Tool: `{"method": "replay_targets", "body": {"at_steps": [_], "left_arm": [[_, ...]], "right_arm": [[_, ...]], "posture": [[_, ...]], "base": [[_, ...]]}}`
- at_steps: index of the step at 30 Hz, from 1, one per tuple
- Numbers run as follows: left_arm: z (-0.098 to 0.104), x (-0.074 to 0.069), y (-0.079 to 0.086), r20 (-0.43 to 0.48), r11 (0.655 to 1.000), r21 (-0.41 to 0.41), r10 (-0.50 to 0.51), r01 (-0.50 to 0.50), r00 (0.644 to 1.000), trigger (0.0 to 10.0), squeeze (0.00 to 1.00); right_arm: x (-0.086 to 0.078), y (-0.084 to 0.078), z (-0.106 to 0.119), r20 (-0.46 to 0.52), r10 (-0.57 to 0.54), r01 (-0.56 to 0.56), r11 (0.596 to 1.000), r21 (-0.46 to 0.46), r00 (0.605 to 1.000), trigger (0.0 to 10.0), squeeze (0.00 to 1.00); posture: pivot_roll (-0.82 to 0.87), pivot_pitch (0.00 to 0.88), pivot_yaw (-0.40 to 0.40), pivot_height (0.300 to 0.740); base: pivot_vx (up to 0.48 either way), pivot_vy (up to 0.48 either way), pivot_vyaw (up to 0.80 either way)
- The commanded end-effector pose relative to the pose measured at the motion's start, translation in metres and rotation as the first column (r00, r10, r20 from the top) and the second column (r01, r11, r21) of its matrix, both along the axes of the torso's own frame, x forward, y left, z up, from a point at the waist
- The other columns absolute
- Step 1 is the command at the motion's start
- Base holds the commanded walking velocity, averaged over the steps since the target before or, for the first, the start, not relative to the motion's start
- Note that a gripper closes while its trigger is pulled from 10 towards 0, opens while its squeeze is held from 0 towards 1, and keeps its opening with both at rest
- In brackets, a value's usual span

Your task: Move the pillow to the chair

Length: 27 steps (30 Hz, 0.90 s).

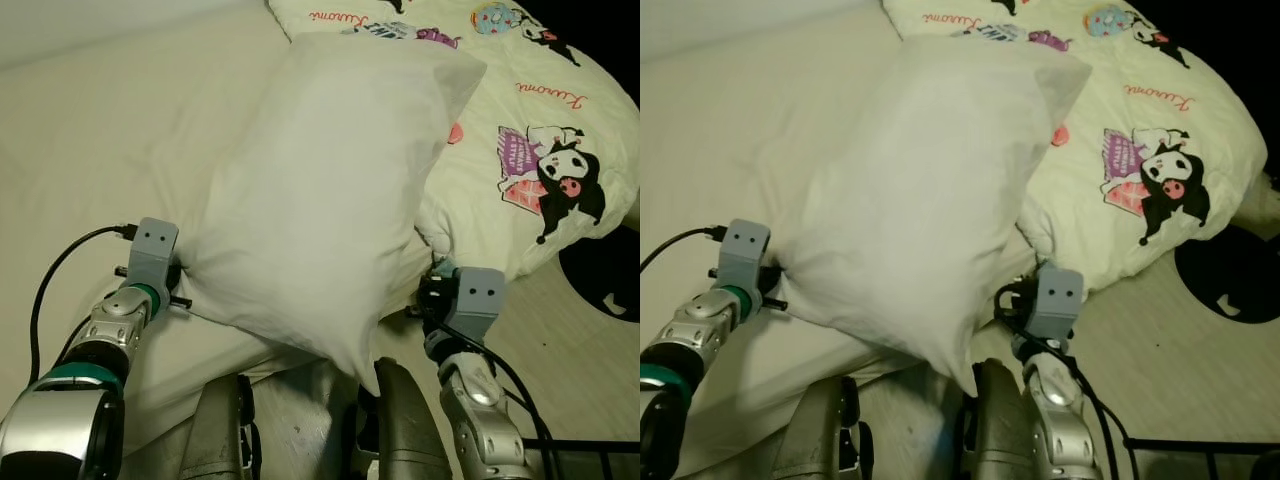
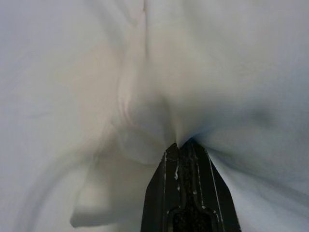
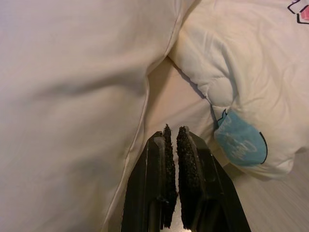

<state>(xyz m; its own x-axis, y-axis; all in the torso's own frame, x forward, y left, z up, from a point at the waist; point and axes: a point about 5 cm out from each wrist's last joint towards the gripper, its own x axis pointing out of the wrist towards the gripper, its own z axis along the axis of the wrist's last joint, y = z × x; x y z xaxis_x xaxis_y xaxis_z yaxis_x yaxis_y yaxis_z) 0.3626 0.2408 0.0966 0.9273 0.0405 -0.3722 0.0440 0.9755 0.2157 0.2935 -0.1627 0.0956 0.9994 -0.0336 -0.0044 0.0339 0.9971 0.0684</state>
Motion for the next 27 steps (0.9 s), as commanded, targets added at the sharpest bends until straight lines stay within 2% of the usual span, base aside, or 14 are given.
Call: {"method": "replay_targets", "body": {"at_steps": [1, 8, 9, 14, 15, 16, 17, 18, 20, 21, 22, 24, 25, 27], "left_arm": [[0.004, 0.0, 0.007, 0.012, 1.0, -0.011, 0.004, -0.004, 1.0, 0.0, 0.0], [0.018, 0.003, 0.015, 0.041, 0.998, -0.038, -0.043, 0.044, 0.998, 0.0, 0.0], [0.016, 0.001, 0.007, -0.012, 0.965, -0.147, -0.224, 0.22, 0.975, 0.0, 0.0], [0.015, -0.002, -0.002, -0.025, 0.909, -0.222, -0.367, 0.353, 0.93, 0.0, 0.0], [0.015, -0.003, -0.008, -0.009, 0.873, -0.281, -0.417, 0.398, 0.909, 0.0, 0.0], [0.015, -0.003, -0.008, -0.009, 0.873, -0.281, -0.417, 0.398, 0.909, 0.0, 0.0], [0.018, -0.004, -0.025, 0.048, 0.769, -0.416, -0.515, 0.486, 0.856, 0.0, 0.0], [0.02, -0.005, -0.034, 0.082, 0.703, -0.47, -0.568, 0.534, 0.819, 0.0, 0.0], [0.02, -0.005, -0.034, 0.082, 0.703, -0.47, -0.568, 0.534, 0.819, 0.0, 0.0], [0.022, -0.007, -0.041, 0.11, 0.644, -0.508, -0.61, 0.572, 0.784, 0.0, 0.0], [0.022, -0.007, -0.041, 0.11, 0.644, -0.508, -0.61, 0.572, 0.784, 0.0, 0.0], [0.03, -0.019, -0.059, 0.2, 0.478, -0.587, -0.696, 0.653, 0.689, 0.0, 0.0], [0.03, -0.019, -0.059, 0.2, 0.478, -0.587, -0.696, 0.653, 0.689, 0.0, 0.0], [0.041, -0.035, -0.07, 0.283, 0.329, -0.643, -0.738, 0.692, 0.613, 0.0, 0.0]], "right_arm": [[-0.002, 0.0, -0.01, -0.044, -0.006, 0.006, 1.0, 0.001, 0.999, 10.0, 0.0], [0.004, 0.003, -0.008, -0.038, 0.005, -0.004, 1.0, 0.005, 0.999, 10.0, 0.0], [0.009, 0.006, -0.007, -0.034, 0.008, -0.007, 1.0, 0.011, 0.999, 10.0, 0.0], [0.013, 0.007, -0.007, -0.033, 0.007, -0.006, 1.0, 0.014, 0.999, 10.0, 0.0], [0.014, 0.007, -0.007, -0.032, 0.006, -0.005, 1.0, 0.016, 0.999, 10.0, 0.0], [0.014, 0.007, -0.007, -0.032, 0.006, -0.005, 1.0, 0.016, 0.999, 10.0, 0.0], [0.015, 0.007, -0.006, -0.03, 0.01, -0.01, 1.0, 0.016, 1.0, 10.0, 0.0], [0.015, 0.008, -0.006, -0.029, 0.013, -0.012, 1.0, 0.016, 0.999, 10.0, 0.0], [0.015, 0.008, -0.006, -0.029, 0.013, -0.012, 1.0, 0.016, 0.999, 10.0, 0.0], [0.016, 0.008, -0.006, -0.029, 0.015, -0.014, 1.0, 0.015, 0.999, 10.0, 0.0], [0.016, 0.008, -0.006, -0.029, 0.015, -0.014, 1.0, 0.015, 0.999, 10.0, 0.0], [0.016, 0.006, -0.007, -0.028, 0.011, -0.011, 1.0, 0.014, 1.0, 10.0, 0.0], [0.016, 0.006, -0.007, -0.028, 0.011, -0.011, 1.0, 0.014, 1.0, 10.0, 0.0], [0.016, 0.004, -0.007, -0.028, 0.006, -0.006, 1.0, 0.013, 1.0, 10.0, 0.0]], "posture": [[-0.01, 0.256, 0.064, 0.611], [0.0, 0.245, 0.061, 0.611], [0.02, 0.225, 0.063, 0.611], [0.02, 0.219, 0.06, 0.611], [0.03, 0.217, 0.055, 0.611], [0.03, 0.217, 0.055, 0.611], [0.04, 0.214, 0.051, 0.611], [0.04, 0.214, 0.051, 0.611], [0.04, 0.214, 0.051, 0.611], [0.04, 0.21, 0.053, 0.611], [0.04, 0.21, 0.053, 0.611], [0.04, 0.205, 0.056, 0.611], [0.04, 0.205, 0.056, 0.611], [0.04, 0.205, 0.056, 0.611]], "base": [[0.0, 0.0, 0.0], [0.0, 0.0, 0.0], [0.0, 0.0, 0.0], [0.0, 0.0, 0.0], [0.0, 0.0, 0.0], [0.0, 0.0, 0.0], [0.0, 0.0, 0.0], [0.0, 0.0, 0.0], [0.0, 0.0, 0.0], [0.0, 0.0, 0.0], [0.0, 0.0, 0.0], [0.0, 0.0, 0.0], [0.0, 0.0, 0.0], [0.0, 0.0, 0.0]]}}
